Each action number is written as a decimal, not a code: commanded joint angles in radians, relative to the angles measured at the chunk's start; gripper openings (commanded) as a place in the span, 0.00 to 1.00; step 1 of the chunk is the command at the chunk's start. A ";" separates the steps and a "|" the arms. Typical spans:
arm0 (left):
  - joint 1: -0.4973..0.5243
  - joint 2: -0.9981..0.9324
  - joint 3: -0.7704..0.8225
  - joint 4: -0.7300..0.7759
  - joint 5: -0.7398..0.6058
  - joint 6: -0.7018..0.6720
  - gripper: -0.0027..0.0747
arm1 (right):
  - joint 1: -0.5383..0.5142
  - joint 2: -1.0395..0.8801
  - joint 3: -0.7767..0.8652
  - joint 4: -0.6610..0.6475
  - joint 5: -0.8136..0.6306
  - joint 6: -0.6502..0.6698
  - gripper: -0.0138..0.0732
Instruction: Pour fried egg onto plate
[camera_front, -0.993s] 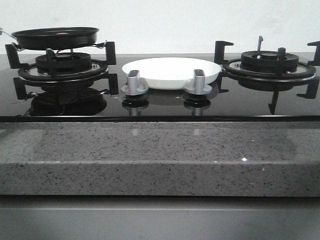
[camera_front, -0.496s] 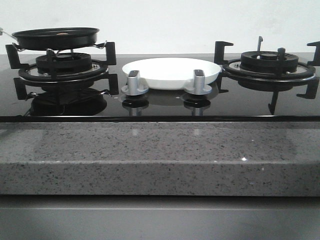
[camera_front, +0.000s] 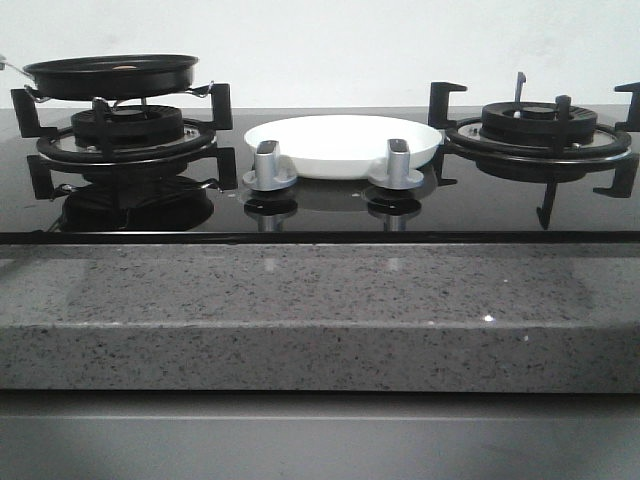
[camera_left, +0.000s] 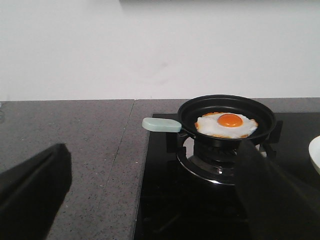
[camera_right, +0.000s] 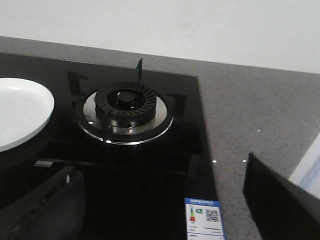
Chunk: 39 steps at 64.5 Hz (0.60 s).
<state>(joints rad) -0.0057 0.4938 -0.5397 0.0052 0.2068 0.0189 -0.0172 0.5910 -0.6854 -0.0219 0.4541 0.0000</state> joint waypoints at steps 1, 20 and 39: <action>0.000 0.010 -0.037 0.000 -0.075 -0.003 0.87 | -0.003 0.101 -0.087 0.052 -0.067 -0.008 0.91; 0.000 0.010 -0.037 0.000 -0.075 -0.003 0.87 | 0.117 0.473 -0.312 0.064 -0.023 -0.008 0.91; 0.000 0.010 -0.037 0.000 -0.075 -0.003 0.87 | 0.231 0.830 -0.648 0.066 0.187 -0.008 0.91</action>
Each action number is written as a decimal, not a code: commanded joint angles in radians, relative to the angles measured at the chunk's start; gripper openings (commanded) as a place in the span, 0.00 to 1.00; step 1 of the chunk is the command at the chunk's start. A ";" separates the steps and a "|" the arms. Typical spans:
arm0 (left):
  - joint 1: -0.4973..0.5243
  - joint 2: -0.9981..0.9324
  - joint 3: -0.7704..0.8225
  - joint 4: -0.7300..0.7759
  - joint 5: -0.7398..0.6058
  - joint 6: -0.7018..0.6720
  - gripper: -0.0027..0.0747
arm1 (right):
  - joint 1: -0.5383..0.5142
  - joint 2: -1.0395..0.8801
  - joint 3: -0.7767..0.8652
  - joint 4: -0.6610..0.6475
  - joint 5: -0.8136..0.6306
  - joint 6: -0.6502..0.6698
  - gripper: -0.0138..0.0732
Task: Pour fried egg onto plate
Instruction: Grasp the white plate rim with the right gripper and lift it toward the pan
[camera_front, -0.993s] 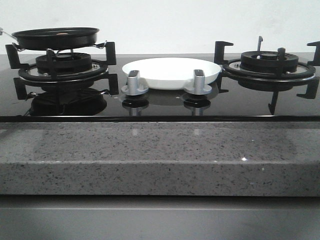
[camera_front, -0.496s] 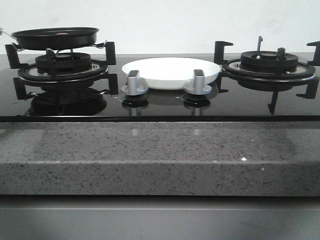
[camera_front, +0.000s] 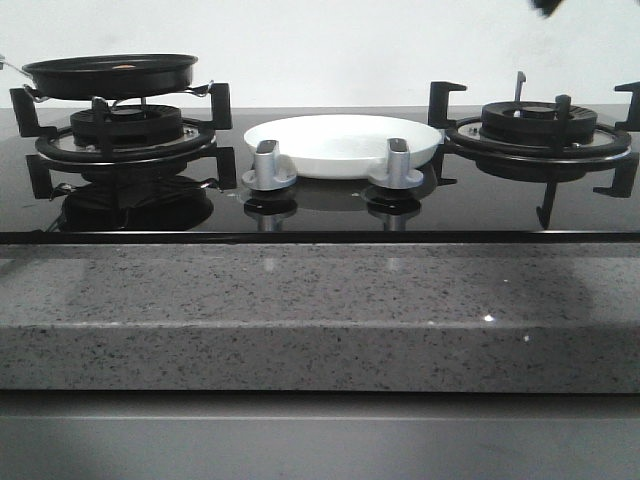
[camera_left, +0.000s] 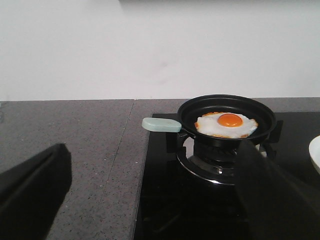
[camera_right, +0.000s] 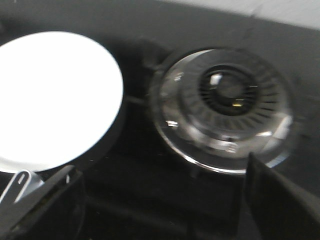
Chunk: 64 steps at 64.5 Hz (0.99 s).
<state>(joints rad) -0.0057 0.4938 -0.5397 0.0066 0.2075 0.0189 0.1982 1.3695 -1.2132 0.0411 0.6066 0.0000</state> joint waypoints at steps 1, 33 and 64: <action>0.000 0.010 -0.037 -0.001 -0.075 -0.003 0.87 | 0.018 0.076 -0.138 0.003 0.051 -0.008 0.91; 0.000 0.010 -0.037 -0.001 -0.075 -0.003 0.87 | 0.029 0.496 -0.649 0.144 0.337 -0.146 0.67; 0.000 0.010 -0.037 -0.001 -0.075 -0.003 0.87 | 0.029 0.748 -0.976 0.149 0.566 -0.151 0.66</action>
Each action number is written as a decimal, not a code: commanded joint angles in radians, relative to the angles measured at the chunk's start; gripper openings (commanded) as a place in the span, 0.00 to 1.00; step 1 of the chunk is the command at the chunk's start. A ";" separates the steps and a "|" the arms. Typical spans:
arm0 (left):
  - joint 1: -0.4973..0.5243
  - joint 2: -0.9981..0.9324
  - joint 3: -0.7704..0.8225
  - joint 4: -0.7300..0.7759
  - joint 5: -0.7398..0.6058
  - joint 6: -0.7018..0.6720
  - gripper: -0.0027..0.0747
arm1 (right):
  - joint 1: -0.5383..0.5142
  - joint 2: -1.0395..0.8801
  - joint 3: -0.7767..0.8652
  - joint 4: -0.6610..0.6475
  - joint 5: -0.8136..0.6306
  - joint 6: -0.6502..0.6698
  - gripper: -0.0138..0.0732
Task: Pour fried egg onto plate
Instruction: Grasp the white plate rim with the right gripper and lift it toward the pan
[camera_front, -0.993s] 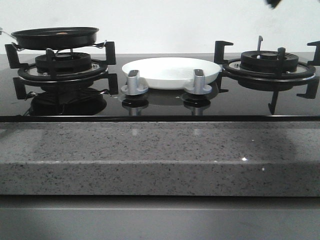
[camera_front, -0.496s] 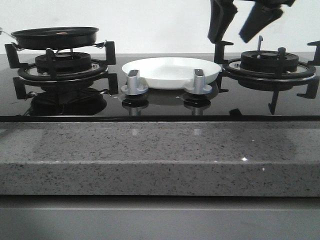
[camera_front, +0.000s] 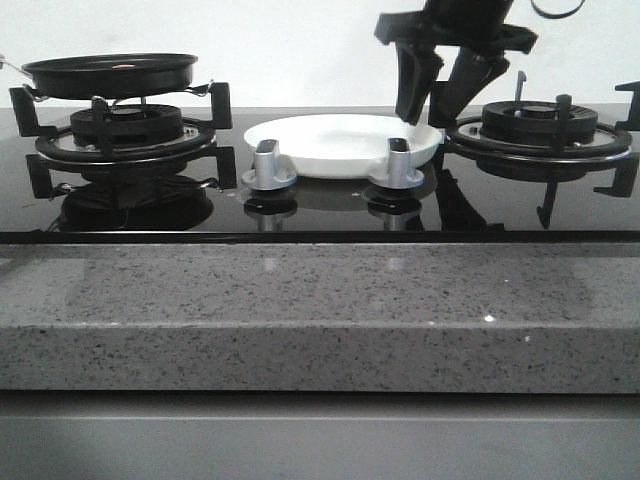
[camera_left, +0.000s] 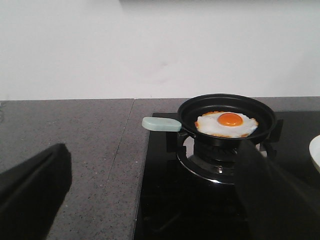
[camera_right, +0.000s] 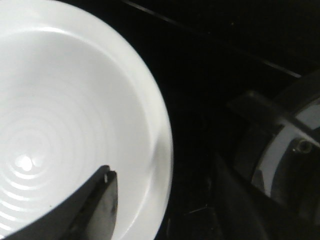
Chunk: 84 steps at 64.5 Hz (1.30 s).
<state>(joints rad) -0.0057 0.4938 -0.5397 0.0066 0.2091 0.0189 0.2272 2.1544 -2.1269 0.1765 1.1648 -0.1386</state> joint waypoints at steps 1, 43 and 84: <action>0.000 0.010 -0.037 -0.001 -0.077 -0.003 0.87 | 0.000 -0.033 -0.066 0.015 0.010 -0.012 0.66; 0.000 0.010 -0.037 -0.001 -0.077 -0.003 0.87 | 0.000 0.019 -0.090 0.039 0.044 -0.012 0.35; 0.000 0.010 -0.037 -0.001 -0.077 -0.003 0.87 | -0.002 -0.026 -0.252 0.045 0.170 0.035 0.09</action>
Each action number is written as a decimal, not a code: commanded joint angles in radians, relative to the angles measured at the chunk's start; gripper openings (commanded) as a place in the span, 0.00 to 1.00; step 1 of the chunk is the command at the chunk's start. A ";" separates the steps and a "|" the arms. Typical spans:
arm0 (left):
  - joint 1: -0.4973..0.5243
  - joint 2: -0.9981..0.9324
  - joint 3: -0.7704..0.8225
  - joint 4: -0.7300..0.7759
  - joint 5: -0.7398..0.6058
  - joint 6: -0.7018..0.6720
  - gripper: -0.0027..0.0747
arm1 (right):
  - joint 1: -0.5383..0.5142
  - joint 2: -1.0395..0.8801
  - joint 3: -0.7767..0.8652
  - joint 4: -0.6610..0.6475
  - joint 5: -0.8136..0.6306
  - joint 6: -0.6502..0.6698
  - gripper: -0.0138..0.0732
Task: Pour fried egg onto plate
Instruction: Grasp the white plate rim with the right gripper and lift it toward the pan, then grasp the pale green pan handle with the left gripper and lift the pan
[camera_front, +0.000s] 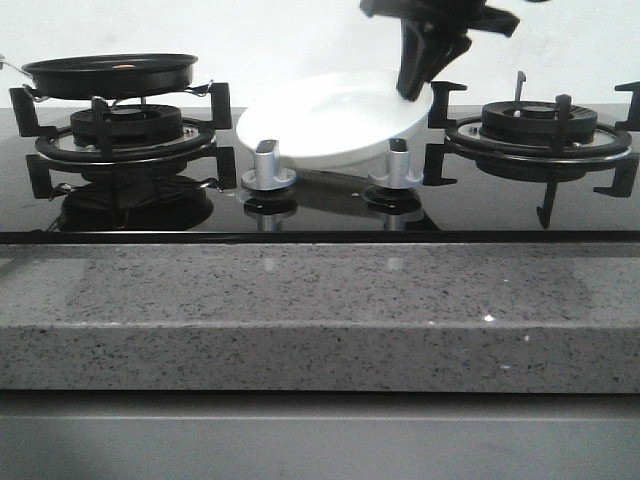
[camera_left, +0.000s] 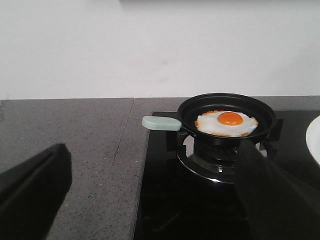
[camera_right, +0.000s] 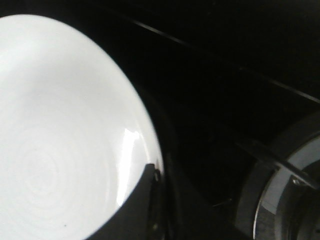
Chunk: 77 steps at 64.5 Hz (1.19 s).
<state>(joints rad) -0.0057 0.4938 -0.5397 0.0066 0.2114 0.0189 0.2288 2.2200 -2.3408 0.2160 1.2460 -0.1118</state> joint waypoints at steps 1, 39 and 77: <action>0.000 0.010 -0.037 -0.001 -0.079 -0.003 0.87 | -0.004 -0.097 -0.039 0.007 0.089 0.008 0.09; 0.000 0.010 -0.037 -0.007 -0.079 -0.003 0.87 | 0.000 -0.296 0.232 0.166 -0.027 -0.072 0.09; 0.000 0.010 -0.037 -0.007 -0.078 -0.003 0.87 | 0.000 -0.633 0.931 0.306 -0.405 -0.203 0.09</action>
<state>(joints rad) -0.0057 0.4938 -0.5397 0.0066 0.2137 0.0189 0.2288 1.6412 -1.3944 0.4761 0.9016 -0.2999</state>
